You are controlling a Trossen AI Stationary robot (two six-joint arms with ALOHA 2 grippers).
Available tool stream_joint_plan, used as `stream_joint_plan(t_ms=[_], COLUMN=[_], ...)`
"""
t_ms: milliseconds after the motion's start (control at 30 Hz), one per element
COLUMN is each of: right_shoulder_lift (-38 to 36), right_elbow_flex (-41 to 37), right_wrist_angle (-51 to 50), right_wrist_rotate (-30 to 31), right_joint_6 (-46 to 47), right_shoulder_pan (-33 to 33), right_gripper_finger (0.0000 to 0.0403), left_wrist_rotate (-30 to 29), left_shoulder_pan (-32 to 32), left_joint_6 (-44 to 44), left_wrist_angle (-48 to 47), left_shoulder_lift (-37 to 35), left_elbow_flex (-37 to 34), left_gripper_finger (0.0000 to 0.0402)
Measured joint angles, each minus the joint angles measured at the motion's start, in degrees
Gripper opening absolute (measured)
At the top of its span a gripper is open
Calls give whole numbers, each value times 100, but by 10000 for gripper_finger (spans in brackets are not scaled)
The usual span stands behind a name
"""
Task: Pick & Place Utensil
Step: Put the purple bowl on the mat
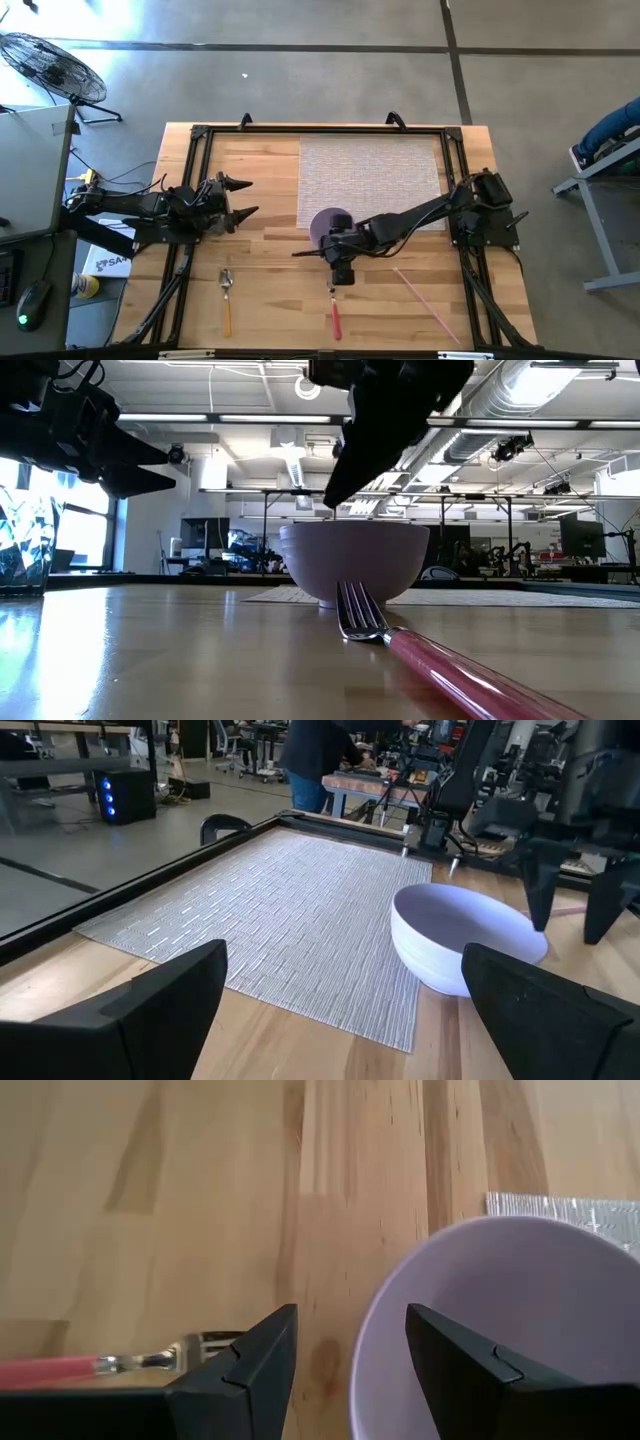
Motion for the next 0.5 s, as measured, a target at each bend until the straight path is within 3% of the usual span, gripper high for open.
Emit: stream_joint_plan(t_ms=[500], right_shoulder_lift=[79], right_elbow_flex=[-109], right_wrist_angle=[-154], right_wrist_rotate=[2], right_joint_6=[-92], right_shoulder_pan=[18], right_gripper_finger=[172], left_wrist_rotate=[0], left_shoulder_pan=[0], left_joint_6=[-1], left_wrist_angle=[-7], left_shoulder_lift=[1], left_elbow_flex=[0], left_gripper_finger=[397])
